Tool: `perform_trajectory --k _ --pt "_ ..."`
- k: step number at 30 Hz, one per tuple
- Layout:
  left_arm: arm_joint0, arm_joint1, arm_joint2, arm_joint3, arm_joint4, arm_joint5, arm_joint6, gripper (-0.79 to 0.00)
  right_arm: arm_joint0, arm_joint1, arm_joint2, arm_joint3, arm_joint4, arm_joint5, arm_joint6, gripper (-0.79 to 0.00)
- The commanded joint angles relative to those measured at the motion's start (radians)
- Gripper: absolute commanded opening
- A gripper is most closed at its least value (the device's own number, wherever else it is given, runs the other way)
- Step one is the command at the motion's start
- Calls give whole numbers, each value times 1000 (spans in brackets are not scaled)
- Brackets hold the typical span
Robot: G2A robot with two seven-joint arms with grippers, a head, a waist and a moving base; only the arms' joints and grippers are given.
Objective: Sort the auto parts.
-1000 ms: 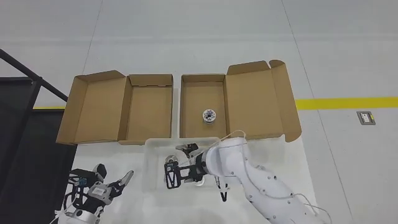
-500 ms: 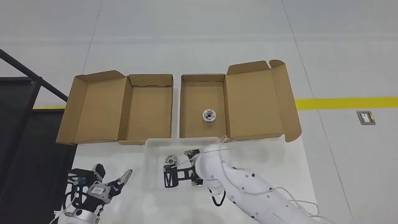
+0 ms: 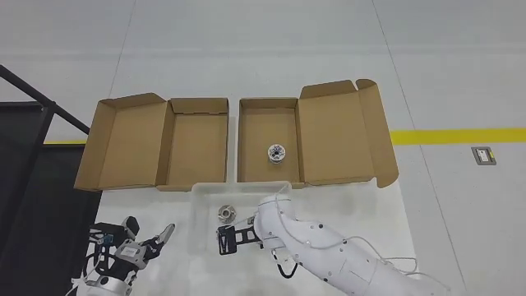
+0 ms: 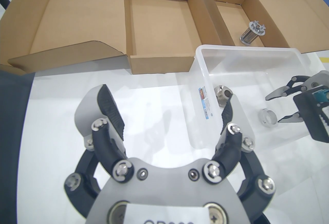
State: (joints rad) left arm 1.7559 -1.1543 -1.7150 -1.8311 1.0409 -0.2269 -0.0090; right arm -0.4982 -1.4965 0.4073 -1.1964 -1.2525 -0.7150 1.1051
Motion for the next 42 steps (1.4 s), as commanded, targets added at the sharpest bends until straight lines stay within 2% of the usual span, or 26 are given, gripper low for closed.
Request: perform_trajectory --k 1,6,8,11,15,20,23,37,39,42 --pt "0 0 0 0 0 0 0 0 16 0 -26 11 30 12 12 -406" --pt "0 0 0 0 0 0 0 0 58 -5 -91 37 110 48 48 -391" --pt "0 0 0 0 0 0 0 0 76 -7 -115 44 140 53 53 -354" --pt "0 0 0 0 0 0 0 0 98 -9 -149 57 179 67 67 -376" --pt "0 0 0 0 0 0 0 0 125 -15 -188 67 224 82 82 -243" --pt "0 0 0 0 0 0 0 0 152 -25 -228 85 260 92 92 -246" --pt "0 0 0 0 0 0 0 0 159 -35 -237 106 270 100 100 -188" --pt "0 0 0 0 0 0 0 0 158 -100 -237 215 217 94 94 -320" --pt "0 0 0 0 0 0 0 0 156 -110 -237 230 210 91 91 -296" --pt "0 0 0 0 0 0 0 0 155 -125 -237 253 203 87 87 -305"
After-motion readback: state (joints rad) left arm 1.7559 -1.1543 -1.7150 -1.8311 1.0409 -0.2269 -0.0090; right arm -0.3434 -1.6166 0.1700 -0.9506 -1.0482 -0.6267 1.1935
